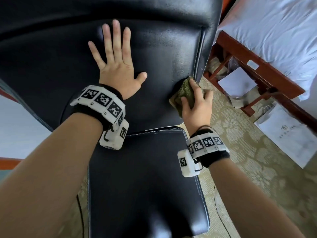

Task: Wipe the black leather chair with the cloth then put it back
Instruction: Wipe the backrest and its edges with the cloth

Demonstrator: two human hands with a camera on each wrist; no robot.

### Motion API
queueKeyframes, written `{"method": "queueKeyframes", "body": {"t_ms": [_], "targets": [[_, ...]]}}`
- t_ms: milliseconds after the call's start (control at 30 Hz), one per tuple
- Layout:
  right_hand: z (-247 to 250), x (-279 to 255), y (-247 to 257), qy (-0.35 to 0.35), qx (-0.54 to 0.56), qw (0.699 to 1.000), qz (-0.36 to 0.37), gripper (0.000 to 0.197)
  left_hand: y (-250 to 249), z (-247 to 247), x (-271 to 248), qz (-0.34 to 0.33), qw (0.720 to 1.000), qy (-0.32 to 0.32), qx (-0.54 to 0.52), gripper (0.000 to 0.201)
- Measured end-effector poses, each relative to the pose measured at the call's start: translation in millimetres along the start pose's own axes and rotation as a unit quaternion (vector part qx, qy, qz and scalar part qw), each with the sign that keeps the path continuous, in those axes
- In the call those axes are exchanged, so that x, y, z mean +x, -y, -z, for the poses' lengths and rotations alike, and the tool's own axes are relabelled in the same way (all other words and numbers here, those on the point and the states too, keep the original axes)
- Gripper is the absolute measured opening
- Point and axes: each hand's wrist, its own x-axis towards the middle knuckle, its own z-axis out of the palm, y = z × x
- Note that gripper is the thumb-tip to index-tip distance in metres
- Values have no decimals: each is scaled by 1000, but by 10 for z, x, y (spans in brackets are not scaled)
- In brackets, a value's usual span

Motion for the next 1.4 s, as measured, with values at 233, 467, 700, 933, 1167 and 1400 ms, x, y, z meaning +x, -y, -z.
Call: {"method": "queueKeyframes", "body": {"t_ms": [233,467,700,933,1167,1400], "targets": [[197,545,437,-105,38,990,89,48,-7,-16,-31,1,1000,-19,3,97],[55,247,3,-43,5,997,71,46,82,-109,-95,-17,985,-161,-57,69],[89,-7,-275,14,-33,998,54,47,128,-408,-295,-119,952,-275,-67,52],[34,153,-97,-63,9,992,109,47,218,-672,-332,-125,949,-288,-16,41],[-146,-105,-363,-54,14,997,47,44,315,-915,-265,-149,942,-299,35,50],[-141,57,-222,-126,23,987,94,39,321,-953,-240,-147,944,-297,2,51]]}}
